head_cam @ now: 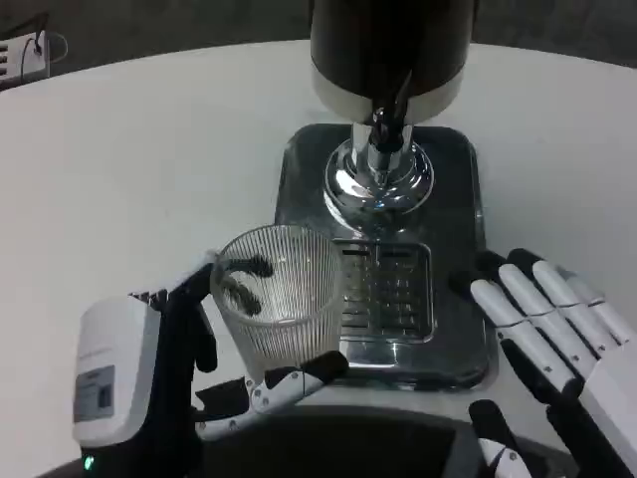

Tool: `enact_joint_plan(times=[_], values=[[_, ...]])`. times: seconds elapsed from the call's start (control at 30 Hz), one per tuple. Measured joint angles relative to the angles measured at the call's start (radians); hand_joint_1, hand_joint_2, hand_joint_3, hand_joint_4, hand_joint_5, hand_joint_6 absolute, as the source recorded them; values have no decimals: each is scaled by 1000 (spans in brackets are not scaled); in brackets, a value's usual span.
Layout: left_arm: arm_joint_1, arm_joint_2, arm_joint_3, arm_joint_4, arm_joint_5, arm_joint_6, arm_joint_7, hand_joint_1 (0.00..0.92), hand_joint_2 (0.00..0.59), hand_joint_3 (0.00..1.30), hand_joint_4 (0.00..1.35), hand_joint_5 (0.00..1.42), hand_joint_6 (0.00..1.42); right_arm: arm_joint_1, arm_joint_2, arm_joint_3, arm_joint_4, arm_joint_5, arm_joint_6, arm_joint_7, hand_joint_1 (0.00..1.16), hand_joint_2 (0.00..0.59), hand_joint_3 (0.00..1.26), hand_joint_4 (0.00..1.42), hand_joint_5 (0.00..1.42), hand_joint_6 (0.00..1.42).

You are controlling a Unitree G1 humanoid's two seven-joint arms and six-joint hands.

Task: Grasp the cup under the faucet to collect the drink, then remove the cup.

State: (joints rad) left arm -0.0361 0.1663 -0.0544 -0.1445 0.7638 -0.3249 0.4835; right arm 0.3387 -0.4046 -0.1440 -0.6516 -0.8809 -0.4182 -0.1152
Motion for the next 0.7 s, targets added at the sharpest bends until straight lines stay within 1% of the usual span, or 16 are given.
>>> enact_joint_plan(times=[0.07, 0.13, 0.3, 0.43, 0.7], values=[[-28, 4, -3, 28, 11, 0, 16, 742, 0, 980, 1120, 1210, 1424, 6, 6, -5, -2, 0, 3, 0, 149, 571, 66, 11, 2, 79], [-83, 7, -4, 88, 27, 7, 36, 742, 0, 980, 1120, 1210, 1424, 9, 13, -10, -6, 0, 7, 0, 149, 571, 66, 11, 2, 79], [-197, 9, -15, 210, 31, 21, 81, 742, 0, 980, 1120, 1210, 1424, 19, 17, -19, -9, 2, 7, 0, 149, 571, 66, 11, 2, 79], [-273, 18, -30, 298, 31, 25, 111, 742, 0, 980, 1120, 1210, 1424, 25, 18, -35, -11, 7, 7, 0, 149, 571, 66, 11, 2, 79], [-431, 63, -66, 524, 30, 20, 175, 742, 0, 980, 1120, 1210, 1424, 40, 20, -44, -16, 15, 7, 0, 149, 571, 66, 11, 2, 79]])
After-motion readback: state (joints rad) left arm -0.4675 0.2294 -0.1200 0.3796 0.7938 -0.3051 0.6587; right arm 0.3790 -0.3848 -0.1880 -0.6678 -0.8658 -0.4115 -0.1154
